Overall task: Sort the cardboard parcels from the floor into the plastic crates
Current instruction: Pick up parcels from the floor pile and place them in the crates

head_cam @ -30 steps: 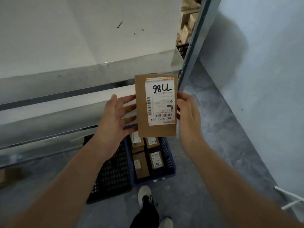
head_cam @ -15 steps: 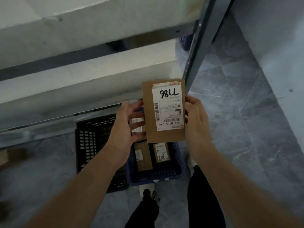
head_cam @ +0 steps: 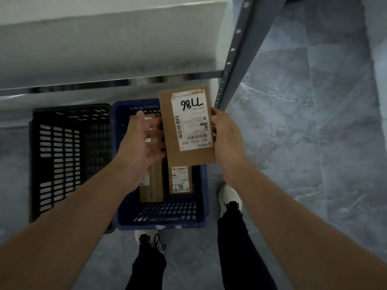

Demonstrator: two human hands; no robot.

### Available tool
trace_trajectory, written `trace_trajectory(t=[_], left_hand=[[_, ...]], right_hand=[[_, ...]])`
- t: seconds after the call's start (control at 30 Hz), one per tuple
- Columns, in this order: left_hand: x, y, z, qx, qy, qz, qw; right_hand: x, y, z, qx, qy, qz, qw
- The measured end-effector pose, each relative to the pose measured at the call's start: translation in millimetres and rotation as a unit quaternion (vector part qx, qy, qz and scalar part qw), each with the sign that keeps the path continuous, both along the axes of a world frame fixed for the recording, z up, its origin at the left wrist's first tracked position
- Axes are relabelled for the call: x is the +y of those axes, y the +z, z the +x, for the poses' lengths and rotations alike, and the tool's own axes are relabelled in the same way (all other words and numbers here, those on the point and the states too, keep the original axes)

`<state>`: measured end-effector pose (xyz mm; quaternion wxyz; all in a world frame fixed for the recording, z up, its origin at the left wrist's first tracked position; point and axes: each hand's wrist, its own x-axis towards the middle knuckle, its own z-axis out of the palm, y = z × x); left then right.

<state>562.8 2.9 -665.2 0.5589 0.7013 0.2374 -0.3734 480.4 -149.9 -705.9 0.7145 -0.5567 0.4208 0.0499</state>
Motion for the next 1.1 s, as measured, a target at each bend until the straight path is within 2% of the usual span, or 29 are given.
trace_trajectory(t=[0.2, 0.5, 0.63, 0.83, 1.1], left_hand=[[11, -74, 11, 0.002, 0.007, 0.028, 1.0], [18, -158, 29, -0.002, 0.056, 0.055, 0.997], [18, -191, 33, -0.003, 0.043, 0.051, 0.998], [22, -225, 34, 0.042, 0.066, 0.031, 0.996], [30, -237, 34, 0.041, 0.061, 0.037, 0.997]], right_hand=[[17, -72, 15, 0.03, 0.02, 0.034, 0.999], [37, -139, 45, 0.093, 0.034, 0.091, 0.991], [52, -169, 57, 0.112, 0.038, 0.071, 0.99], [64, -204, 58, 0.125, 0.028, 0.04, 0.991], [71, -217, 55, 0.138, 0.03, 0.006, 0.99]])
